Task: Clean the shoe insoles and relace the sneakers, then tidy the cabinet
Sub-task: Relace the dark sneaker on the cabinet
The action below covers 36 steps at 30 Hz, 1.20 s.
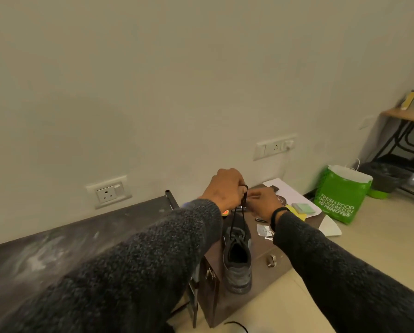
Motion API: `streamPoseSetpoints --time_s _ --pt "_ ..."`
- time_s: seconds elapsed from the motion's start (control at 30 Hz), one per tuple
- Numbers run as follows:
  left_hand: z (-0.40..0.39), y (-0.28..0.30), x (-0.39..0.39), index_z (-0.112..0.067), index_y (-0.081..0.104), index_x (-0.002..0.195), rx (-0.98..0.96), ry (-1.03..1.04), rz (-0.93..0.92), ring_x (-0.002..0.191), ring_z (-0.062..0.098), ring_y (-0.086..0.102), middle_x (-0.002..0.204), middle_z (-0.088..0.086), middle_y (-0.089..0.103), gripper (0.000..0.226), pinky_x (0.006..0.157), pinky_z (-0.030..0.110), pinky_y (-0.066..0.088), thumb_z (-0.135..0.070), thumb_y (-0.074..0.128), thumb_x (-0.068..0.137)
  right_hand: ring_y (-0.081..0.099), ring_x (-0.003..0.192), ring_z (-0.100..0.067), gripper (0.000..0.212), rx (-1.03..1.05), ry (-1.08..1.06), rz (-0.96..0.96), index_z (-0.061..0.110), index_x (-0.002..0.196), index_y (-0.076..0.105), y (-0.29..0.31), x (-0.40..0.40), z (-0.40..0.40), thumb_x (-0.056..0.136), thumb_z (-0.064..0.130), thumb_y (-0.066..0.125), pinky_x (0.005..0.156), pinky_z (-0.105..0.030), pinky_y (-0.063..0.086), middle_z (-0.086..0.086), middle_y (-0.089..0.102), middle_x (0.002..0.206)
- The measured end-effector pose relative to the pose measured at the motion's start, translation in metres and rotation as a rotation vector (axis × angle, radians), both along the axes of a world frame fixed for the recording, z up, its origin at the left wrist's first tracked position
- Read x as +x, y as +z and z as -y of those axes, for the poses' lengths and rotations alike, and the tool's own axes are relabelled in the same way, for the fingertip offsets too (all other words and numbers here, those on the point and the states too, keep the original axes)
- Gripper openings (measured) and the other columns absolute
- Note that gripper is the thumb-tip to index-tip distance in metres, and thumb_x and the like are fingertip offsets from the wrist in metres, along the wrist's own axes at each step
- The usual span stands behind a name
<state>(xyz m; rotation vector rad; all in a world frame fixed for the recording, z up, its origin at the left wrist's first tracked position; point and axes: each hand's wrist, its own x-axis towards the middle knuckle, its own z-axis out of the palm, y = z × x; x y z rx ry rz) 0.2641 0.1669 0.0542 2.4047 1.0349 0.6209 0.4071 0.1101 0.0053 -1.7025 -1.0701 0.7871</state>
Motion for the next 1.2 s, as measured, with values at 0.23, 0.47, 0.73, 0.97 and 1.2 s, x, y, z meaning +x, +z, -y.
streamPoseSetpoints --time_s 0.23,0.47,0.73,0.97,1.2 --pt "-0.021 -0.037 0.005 -0.007 0.058 0.059 -0.258 0.306 0.152 0.066 0.027 0.066 0.069 0.01 0.068 0.029 0.055 0.027 0.047 -0.017 0.066 0.085 0.035 0.058 -0.009 0.038 -0.221 0.436 -0.551 0.001 0.115 0.069 -0.018 0.015 0.005 0.096 -0.006 0.036 0.05 -0.022 0.021 -0.007 0.066 0.091" --pt "-0.008 -0.092 0.003 0.007 0.063 0.106 -0.965 0.508 0.388 0.049 0.012 0.06 0.074 0.012 0.066 0.014 0.043 0.026 0.054 -0.001 0.059 0.095 0.043 0.057 -0.013 0.034 -0.297 0.453 -0.079 0.002 0.093 0.074 -0.012 0.025 0.008 0.1 0.032 0.058 0.05 -0.023 0.036 -0.008 0.059 0.074" --pt "0.041 -0.133 0.008 0.003 0.056 0.096 -1.615 0.369 0.485 0.066 0.014 0.056 0.085 0.017 0.06 0.024 0.04 0.018 0.051 0.006 0.034 0.105 0.066 0.088 -0.007 0.017 -0.188 0.582 0.935 0.02 0.1 0.078 -0.014 -0.017 0.018 0.095 0.03 0.065 0.085 -0.027 0.054 0.007 0.075 0.1" --pt "0.029 -0.151 -0.003 0.007 0.065 0.094 -1.821 0.38 0.591 0.054 0.024 0.067 0.081 0.019 0.067 0.021 0.049 0.034 0.06 0.002 0.046 0.102 0.061 0.086 0.0 0.011 0.047 0.347 0.703 0.027 0.099 0.074 -0.073 -0.023 0.071 0.095 0.029 0.064 0.077 -0.017 0.051 0.014 0.067 0.093" --pt "0.019 -0.147 0.002 0.005 0.062 0.097 -1.621 0.375 0.433 0.085 0.028 0.062 0.094 0.019 0.064 0.032 0.077 0.04 0.053 0.008 0.029 0.099 0.066 0.067 -0.01 0.008 -0.08 0.18 0.165 0.019 0.093 0.078 -0.13 -0.019 0.078 0.093 0.016 0.069 0.064 -0.025 0.058 -0.001 0.075 0.081"
